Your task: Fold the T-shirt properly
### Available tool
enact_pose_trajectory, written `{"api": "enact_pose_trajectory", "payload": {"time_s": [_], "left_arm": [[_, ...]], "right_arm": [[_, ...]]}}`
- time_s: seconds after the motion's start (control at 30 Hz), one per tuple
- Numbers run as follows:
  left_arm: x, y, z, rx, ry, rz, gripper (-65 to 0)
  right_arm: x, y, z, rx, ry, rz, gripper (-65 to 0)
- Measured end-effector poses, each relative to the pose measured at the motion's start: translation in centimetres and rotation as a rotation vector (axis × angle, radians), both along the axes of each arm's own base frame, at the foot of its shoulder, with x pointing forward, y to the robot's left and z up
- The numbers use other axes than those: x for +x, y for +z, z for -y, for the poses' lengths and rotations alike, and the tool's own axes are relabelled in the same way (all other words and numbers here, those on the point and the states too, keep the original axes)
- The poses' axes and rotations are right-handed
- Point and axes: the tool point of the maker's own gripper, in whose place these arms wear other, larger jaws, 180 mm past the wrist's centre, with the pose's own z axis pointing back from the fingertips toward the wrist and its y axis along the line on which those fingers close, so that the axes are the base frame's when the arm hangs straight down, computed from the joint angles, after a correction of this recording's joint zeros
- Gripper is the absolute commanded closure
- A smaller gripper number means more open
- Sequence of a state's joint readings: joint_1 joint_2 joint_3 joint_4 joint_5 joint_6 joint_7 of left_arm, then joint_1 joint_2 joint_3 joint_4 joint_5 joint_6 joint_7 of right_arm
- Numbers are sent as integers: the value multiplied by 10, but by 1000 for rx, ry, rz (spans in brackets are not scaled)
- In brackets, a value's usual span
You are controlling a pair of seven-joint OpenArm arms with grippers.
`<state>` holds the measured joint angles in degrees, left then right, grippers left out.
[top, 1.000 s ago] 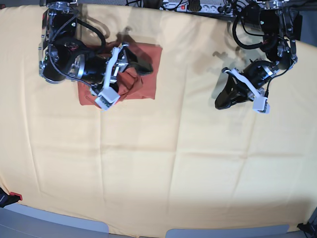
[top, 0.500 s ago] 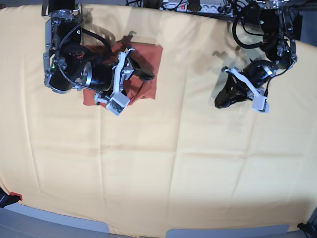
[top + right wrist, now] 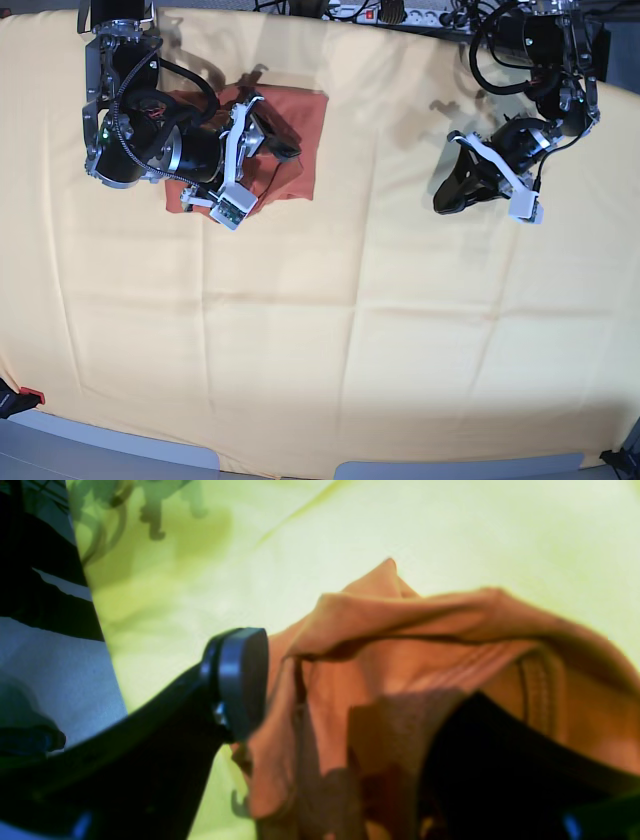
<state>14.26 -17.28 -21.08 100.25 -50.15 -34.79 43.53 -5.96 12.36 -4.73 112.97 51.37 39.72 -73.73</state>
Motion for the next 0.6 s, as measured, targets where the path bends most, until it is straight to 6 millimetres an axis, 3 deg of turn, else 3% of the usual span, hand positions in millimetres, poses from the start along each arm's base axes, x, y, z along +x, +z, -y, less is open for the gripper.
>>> {"api": "enact_pose_trajectory", "payload": {"time_s": [0.27,0.4,0.6], "left_arm": [[0,0,0,-1,1,0,0],[0,0,0,1,0,0,0],[0,0,0,-1,1,0,0]], "right_arm": [[3,11,2,-38,1,61,-377],[8,2,22,-150,-21,84,-377],[14,3,39,-170,-58,92,-377]]}}
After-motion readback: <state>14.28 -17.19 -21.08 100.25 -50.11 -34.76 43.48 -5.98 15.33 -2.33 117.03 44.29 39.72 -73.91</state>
